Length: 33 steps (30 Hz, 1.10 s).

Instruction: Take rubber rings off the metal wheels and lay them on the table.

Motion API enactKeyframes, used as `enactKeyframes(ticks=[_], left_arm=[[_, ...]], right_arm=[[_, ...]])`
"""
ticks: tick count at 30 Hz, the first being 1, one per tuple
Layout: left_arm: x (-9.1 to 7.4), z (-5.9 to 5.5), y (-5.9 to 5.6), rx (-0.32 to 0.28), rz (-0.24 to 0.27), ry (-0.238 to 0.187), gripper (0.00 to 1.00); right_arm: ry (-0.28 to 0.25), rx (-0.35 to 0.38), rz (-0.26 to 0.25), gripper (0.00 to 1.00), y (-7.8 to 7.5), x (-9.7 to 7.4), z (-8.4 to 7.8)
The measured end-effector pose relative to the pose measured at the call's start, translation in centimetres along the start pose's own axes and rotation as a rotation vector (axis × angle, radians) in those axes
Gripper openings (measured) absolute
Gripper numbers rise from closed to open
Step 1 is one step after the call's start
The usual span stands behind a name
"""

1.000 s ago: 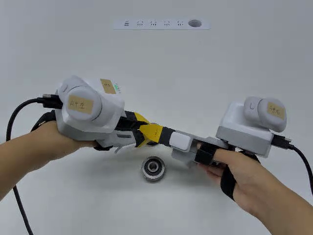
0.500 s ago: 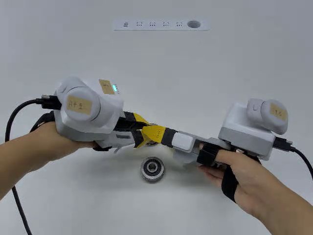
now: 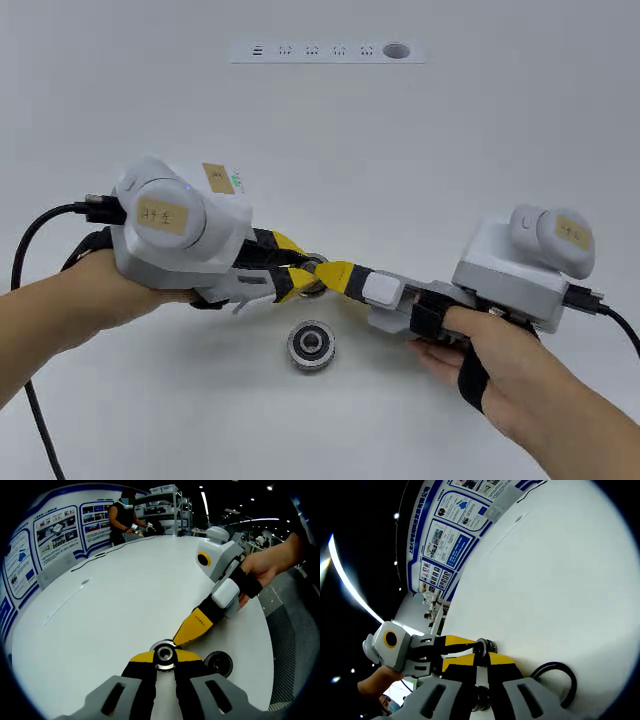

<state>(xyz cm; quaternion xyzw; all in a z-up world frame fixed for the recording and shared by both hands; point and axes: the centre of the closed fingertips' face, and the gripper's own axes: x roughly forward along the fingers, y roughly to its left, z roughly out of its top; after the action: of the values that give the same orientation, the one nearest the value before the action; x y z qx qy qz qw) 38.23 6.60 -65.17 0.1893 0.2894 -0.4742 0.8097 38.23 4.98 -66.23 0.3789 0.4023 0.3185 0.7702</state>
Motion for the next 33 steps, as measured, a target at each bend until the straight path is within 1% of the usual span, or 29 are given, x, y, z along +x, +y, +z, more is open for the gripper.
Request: enactKeyframes(ticks=[2, 3, 8, 16, 18, 20, 33], left_arm=[[0.0, 0.0, 0.0, 0.001, 0.0, 0.0, 0.13], [0.0, 0.0, 0.0, 0.0, 0.0, 0.0, 0.13], [0.0, 0.0, 0.0, 0.0, 0.0, -0.002, 0.13], [0.0, 0.0, 0.0, 0.001, 0.0, 0.001, 0.13], [0.0, 0.0, 0.0, 0.001, 0.0, 0.003, 0.13], [0.0, 0.0, 0.0, 0.003, 0.0, 0.005, 0.13], [0.0, 0.0, 0.0, 0.006, -0.002, 0.007, 0.13]], right_arm=[[-0.001, 0.01, -0.009, 0.04, -0.2, 0.0, 0.1], [-0.001, 0.012, -0.004, 0.04, -0.1, 0.0, 0.2], [-0.003, 0.024, -0.001, 0.02, 0.2, -0.1, 0.1], [0.001, 0.025, -0.016, 0.02, 0.4, -0.1, 0.0], [-0.003, -0.014, -0.025, 0.01, 0.5, -0.2, 0.1], [-0.003, -0.039, -0.028, 0.01, 0.7, -0.1, 0.1], [0.012, -0.13, -0.034, 0.01, 1.2, 0.2, 0.2]])
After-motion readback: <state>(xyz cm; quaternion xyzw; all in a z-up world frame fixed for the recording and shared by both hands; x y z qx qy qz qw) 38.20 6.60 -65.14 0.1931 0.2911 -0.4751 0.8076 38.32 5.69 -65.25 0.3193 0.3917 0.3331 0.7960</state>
